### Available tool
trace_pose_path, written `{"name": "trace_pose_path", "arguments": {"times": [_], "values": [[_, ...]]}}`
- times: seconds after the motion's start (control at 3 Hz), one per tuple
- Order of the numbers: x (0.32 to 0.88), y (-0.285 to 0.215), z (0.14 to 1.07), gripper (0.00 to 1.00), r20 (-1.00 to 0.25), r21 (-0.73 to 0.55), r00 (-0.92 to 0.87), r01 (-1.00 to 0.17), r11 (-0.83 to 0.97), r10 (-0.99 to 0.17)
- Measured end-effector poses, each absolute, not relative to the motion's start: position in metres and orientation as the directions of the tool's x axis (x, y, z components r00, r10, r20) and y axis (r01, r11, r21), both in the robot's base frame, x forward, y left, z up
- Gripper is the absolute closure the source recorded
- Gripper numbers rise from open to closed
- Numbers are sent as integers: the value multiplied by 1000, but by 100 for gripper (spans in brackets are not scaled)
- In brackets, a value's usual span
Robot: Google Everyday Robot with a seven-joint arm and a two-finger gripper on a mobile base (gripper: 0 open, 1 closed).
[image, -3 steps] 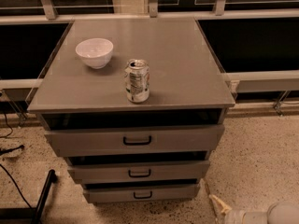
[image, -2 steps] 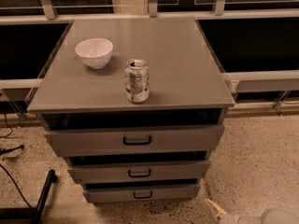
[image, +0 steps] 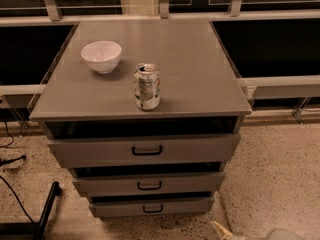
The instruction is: Open bottom drawer
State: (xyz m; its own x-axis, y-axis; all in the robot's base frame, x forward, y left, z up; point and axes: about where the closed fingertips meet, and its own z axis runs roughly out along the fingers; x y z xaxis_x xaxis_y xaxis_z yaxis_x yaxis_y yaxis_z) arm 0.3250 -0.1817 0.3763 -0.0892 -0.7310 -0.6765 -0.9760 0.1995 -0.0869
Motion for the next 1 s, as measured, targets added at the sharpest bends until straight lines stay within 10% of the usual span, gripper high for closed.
{"name": "trace_pose_path", "arguments": {"times": [1.0], "values": [[366, -145, 305, 0, -701, -95, -24, -987, 128, -712]]}}
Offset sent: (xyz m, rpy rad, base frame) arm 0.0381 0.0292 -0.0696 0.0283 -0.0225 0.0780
